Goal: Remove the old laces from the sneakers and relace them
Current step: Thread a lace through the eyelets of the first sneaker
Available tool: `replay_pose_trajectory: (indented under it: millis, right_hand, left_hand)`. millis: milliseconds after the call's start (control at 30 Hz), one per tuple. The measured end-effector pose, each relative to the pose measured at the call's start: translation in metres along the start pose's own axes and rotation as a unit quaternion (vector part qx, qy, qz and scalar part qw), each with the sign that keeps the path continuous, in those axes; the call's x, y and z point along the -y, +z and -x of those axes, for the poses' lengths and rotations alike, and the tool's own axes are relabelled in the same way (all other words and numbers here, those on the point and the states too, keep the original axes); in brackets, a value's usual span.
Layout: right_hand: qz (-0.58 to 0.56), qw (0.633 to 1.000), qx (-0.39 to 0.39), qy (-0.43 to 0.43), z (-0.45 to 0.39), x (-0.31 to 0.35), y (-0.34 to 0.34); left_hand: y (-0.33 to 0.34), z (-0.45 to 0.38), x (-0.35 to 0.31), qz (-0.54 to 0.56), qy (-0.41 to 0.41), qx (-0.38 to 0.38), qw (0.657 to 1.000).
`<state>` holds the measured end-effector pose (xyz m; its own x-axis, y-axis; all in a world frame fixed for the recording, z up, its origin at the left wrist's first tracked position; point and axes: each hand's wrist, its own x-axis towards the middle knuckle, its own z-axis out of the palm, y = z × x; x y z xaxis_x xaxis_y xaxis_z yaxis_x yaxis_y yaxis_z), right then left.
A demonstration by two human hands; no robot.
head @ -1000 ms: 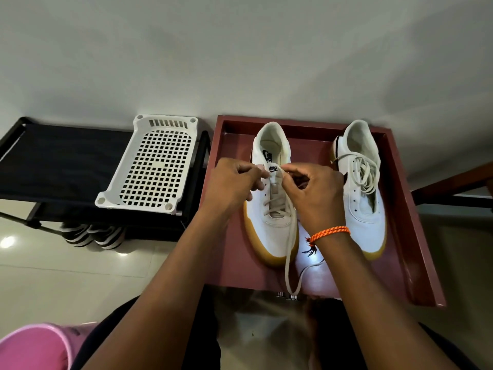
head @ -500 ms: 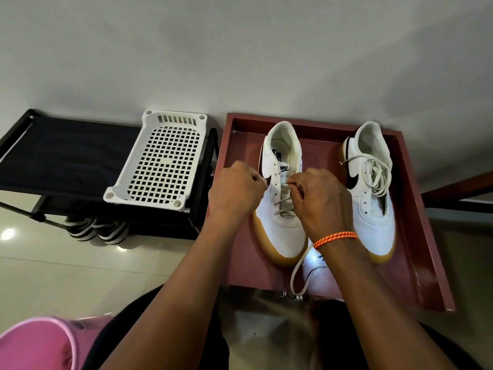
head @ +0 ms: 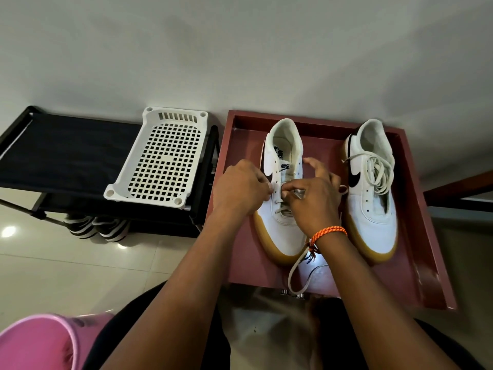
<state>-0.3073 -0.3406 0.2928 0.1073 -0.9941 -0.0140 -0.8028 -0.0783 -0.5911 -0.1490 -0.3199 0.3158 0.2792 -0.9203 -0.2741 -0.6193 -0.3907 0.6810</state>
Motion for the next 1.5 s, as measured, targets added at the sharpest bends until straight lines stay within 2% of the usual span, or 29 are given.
replay_pose_trajectory:
  millis: [133,300,367,600,733,800,900,967,1033,1067,1133,1200,1233,1267,1300,1333,1367,1400,1433,1467,1500]
  right_hand:
    - [-0.022,1.0,0.012,0.002,0.002,0.001,0.0]
    - [0.144,0.987,0.018,-0.067,0.006,0.002,-0.008]
    - [0.172,0.982,0.006,-0.082,0.008,0.002,-0.004]
    - [0.099,0.99,0.03,-0.094,0.005,-0.001,0.005]
    - [0.127,0.987,0.035,-0.095,0.006,0.0,-0.002]
    - [0.128,0.987,0.037,-0.088,0.006,0.001,-0.007]
    - [0.129,0.987,0.04,-0.083,0.007,0.001,-0.011]
    - [0.12,0.989,0.042,-0.08,0.007,0.002,-0.013]
    - [0.109,0.991,0.047,-0.069,0.007,0.002,-0.014]
    - [0.099,0.992,0.051,-0.06,0.007,0.002,-0.014]
    - [0.064,0.995,0.058,-0.043,0.005,0.001,-0.015]
    - [0.038,0.997,0.065,-0.036,0.004,-0.001,-0.017]
    - [0.031,0.996,0.069,-0.036,0.003,-0.002,-0.018]
    - [0.025,0.996,0.073,-0.037,0.002,-0.004,-0.019]
    - [0.017,0.996,0.076,-0.039,0.002,-0.005,-0.02]
    - [0.01,0.996,0.079,-0.04,0.001,-0.007,-0.021]
    - [0.004,0.996,0.081,-0.043,0.001,-0.008,-0.022]
    - [0.0,0.996,0.08,-0.047,0.0,-0.01,-0.022]
    - [-0.005,0.996,0.08,-0.05,-0.001,-0.012,-0.022]
    - [-0.007,0.995,0.081,-0.052,-0.002,-0.013,-0.022]
    - [-0.008,0.995,0.081,-0.054,-0.003,-0.014,-0.022]
  left_hand:
    - [0.0,-0.002,0.002,0.032,-0.005,0.014,0.999]
    - [-0.002,0.001,0.0,0.02,-0.016,0.018,1.0]
    - [-0.001,0.001,0.0,0.006,-0.013,0.015,1.0]
    - [0.003,0.0,0.002,-0.041,0.032,-0.007,0.999]
    - [0.009,-0.002,0.004,-0.049,0.049,-0.01,0.998]
    - [0.009,-0.004,0.006,-0.002,0.045,0.018,0.999]
    - [0.001,-0.002,0.003,0.159,0.021,0.054,0.985]
    - [-0.008,0.0,-0.002,0.268,0.015,0.08,0.96]
    - [-0.017,0.002,-0.007,0.381,0.004,0.117,0.917]
    - [-0.02,0.004,-0.008,0.446,-0.002,0.143,0.884]
    - [-0.026,0.007,-0.01,0.579,-0.006,0.183,0.794]
    - [-0.032,0.007,-0.011,0.691,-0.01,0.183,0.699]
    - [-0.036,0.005,-0.009,0.724,-0.014,0.174,0.667]
    - [-0.04,0.004,-0.009,0.73,-0.017,0.167,0.662]
    - [-0.042,0.003,-0.009,0.698,-0.02,0.155,0.699]
    - [-0.042,0.002,-0.008,0.62,-0.02,0.131,0.774]
    - [-0.039,0.0,-0.006,0.497,-0.01,0.098,0.862]
    - [-0.032,-0.001,-0.003,0.346,0.009,0.06,0.936]
    - [-0.022,-0.003,0.001,0.193,0.037,0.041,0.98]
    - [-0.011,-0.002,0.003,0.064,0.059,0.046,0.995]
    - [-0.002,-0.001,0.005,-0.021,0.065,0.061,0.996]
